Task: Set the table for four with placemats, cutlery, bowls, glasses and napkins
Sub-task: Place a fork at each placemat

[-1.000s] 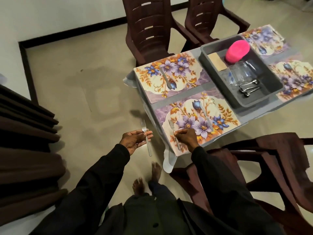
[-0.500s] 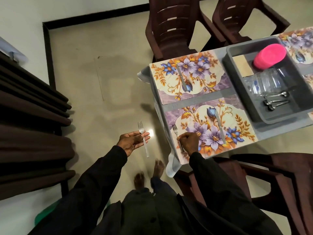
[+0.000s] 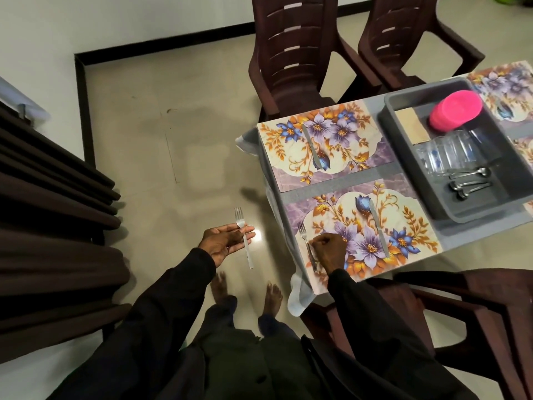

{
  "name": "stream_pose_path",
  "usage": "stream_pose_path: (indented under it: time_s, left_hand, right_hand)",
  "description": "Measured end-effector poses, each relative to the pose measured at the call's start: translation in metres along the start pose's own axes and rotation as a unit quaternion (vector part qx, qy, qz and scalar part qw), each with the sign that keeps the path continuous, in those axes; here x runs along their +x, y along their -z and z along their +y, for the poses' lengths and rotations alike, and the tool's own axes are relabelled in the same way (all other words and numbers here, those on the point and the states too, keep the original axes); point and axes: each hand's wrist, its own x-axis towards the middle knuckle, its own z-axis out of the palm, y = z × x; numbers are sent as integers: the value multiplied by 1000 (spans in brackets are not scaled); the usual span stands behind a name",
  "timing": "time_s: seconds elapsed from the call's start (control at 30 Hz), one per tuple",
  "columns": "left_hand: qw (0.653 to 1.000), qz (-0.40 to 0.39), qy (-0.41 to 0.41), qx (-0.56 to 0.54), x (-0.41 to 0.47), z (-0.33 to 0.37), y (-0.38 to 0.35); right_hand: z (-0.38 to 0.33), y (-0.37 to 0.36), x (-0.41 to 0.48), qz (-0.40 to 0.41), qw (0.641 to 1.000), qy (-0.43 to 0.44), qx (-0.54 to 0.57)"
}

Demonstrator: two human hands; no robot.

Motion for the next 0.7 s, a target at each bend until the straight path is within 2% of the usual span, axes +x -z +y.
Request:
stream_pose_path:
  time_s: [0.1, 0.2, 0.3, 0.43, 0.57, 0.7]
  left_hand:
    - [1000, -9, 1, 8, 12, 20, 5]
    - [1000, -17, 8, 9, 29, 44, 8]
    - [999, -43, 23, 21, 46, 75, 7]
    - [994, -89, 35, 57, 68, 128, 8]
    - [991, -99, 36, 78, 87, 176, 10]
    - [987, -120, 35, 104, 106, 217, 6]
  right_hand:
    - [-22, 1, 1, 19, 999, 5, 46]
    - [-57, -10, 2, 1, 995, 13, 98]
    - [-99, -32, 2, -57, 981, 21, 186]
    - [-172, -61, -3, -164, 930, -8, 330]
    - [-233, -82, 3, -205, 912, -44, 352]
    - [-276, -95, 19, -181, 932, -52, 311]
